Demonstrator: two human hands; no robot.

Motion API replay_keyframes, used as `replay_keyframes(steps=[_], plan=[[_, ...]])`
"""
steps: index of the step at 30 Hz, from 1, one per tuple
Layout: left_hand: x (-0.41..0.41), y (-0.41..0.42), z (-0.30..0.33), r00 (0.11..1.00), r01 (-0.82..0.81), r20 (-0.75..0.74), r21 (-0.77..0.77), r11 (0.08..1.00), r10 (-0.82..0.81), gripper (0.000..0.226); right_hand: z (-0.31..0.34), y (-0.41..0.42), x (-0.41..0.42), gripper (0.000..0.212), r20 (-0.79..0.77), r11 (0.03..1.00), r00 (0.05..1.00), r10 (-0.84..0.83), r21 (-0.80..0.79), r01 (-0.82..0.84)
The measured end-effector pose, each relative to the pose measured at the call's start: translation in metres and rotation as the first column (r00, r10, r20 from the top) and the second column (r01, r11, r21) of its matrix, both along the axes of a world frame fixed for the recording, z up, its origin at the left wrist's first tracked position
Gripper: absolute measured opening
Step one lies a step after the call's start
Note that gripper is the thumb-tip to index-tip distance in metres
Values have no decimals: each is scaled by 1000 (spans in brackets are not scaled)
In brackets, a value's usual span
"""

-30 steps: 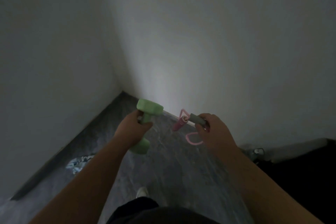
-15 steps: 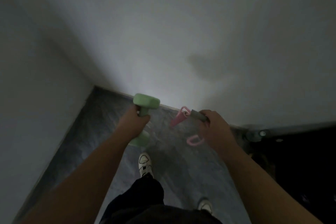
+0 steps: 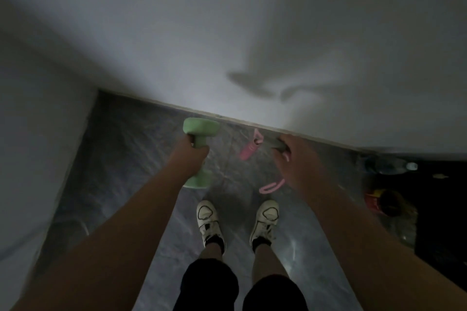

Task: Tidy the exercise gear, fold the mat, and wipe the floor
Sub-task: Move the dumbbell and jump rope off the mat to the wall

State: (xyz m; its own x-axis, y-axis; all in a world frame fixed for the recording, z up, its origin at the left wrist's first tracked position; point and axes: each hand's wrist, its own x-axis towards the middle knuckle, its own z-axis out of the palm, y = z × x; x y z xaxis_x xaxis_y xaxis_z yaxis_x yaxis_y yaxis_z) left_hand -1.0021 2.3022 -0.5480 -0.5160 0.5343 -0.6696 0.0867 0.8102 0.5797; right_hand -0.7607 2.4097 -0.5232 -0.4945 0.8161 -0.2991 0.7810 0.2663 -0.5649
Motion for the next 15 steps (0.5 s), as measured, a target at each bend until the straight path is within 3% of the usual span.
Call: replay_keyframes(steps=[2,6,10,15], plan=[[2,9,-65,999,-19,30,-27,999,20,22,-61,11,-5,3,0,999,1000,14,-43,-14],[1,28,-211,983,-135,127,-7,991,134,40,-201,33,-17,9,-5,998,999,38,-45,-38],[2,53,-322,914,-303,287,8,953,288,12,-328,52,-27,13,-42,997,996,79,-2,-79],[-6,88,-439,838,-429,358,-34,903,411,2,-466,83,-35,23,-28,993,993,115,-25,-115]])
